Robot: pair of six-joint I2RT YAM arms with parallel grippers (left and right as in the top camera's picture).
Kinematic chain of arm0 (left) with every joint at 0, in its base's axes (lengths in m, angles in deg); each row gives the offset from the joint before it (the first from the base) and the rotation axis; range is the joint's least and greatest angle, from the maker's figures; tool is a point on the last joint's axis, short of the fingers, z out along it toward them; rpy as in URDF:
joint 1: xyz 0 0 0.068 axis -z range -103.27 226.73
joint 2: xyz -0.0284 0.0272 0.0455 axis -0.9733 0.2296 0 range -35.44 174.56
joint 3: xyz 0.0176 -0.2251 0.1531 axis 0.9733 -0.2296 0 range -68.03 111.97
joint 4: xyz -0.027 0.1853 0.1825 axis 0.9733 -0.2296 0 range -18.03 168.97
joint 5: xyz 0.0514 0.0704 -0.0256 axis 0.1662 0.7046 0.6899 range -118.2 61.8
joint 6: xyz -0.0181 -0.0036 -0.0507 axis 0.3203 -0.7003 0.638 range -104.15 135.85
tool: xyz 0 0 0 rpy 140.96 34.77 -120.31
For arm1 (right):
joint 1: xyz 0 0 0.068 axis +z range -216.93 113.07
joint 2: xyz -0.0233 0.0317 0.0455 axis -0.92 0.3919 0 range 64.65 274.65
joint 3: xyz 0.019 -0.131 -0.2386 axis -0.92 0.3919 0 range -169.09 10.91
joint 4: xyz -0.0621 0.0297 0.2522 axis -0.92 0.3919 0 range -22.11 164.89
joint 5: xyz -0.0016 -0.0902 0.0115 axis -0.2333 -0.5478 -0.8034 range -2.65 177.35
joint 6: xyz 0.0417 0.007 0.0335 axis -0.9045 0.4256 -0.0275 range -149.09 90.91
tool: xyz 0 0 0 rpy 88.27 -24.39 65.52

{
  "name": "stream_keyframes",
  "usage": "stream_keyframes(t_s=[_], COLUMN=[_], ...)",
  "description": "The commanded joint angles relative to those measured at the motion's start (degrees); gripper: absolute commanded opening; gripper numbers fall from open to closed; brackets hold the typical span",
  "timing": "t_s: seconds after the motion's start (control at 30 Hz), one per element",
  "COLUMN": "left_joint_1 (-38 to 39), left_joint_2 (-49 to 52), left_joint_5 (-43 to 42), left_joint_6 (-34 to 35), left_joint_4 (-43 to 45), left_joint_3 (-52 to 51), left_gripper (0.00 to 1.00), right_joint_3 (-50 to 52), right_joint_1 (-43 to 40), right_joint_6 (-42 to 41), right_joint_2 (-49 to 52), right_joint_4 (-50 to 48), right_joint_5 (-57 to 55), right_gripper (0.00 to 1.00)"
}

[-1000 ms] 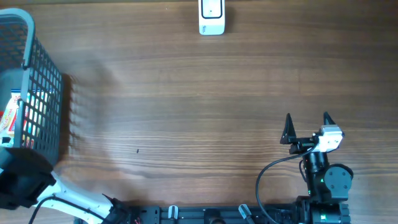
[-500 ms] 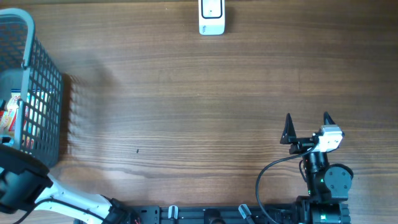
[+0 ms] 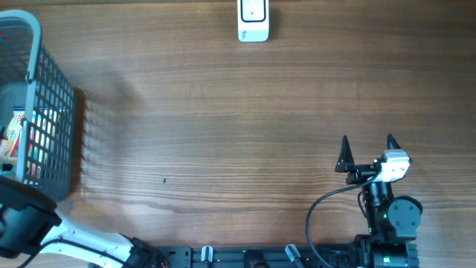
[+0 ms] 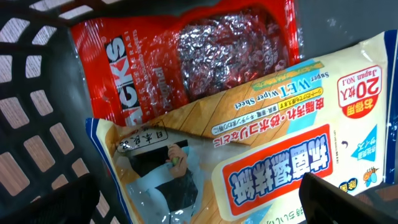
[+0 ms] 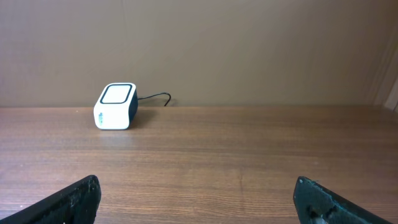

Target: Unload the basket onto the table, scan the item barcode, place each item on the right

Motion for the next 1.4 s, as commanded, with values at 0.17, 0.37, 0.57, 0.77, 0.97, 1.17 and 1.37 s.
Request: stream_keyframes(t_s=[0.17, 0.37, 0.57, 0.77, 0.97, 1.17, 1.37], left_joint_1=[-0.2, -0.2, -0.2, -0.2, -0.2, -0.2, -0.2], left_joint_2=[4.1, 4.2, 4.2, 4.2, 4.2, 4.2, 4.2], left_joint_5=[-0.5, -0.5, -1.5, -2.1, -2.9, -2.9, -2.9], left_joint_6=[0.3, 0.3, 0.3, 0.3, 0.3, 0.3, 0.3], left_joint_4=[-0.8, -1.5, -0.3, 1.5, 1.8, 3.2, 5.2], left_joint_3=[-0.6, -0.7, -3.1, -5.4, -5.4, -7.5, -9.3], left_gripper=[1.00, 1.00, 1.00, 1.00, 0.86, 0.98, 0.57], right_joint_3=[0.0, 0.0, 0.0, 0.0, 0.0, 0.0, 0.0], right_joint_1=[-0.3, -0.3, -0.3, -0.3, -0.3, -0.3, -0.3], right_joint_6=[-0.5, -0.5, -0.5, -0.5, -0.5, -0.5, -0.5], right_joint_2=[-0.5, -0.5, -0.5, -0.5, -0.5, -0.5, -0.5], right_joint_4=[-0.2, -0.2, -0.2, -0.2, -0.2, -0.2, -0.2], right_joint_5=[-0.6, -0.6, -0.6, -0.6, -0.6, -0.6, -0.6], right_gripper=[1.00, 1.00, 1.00, 1.00, 1.00, 1.00, 1.00])
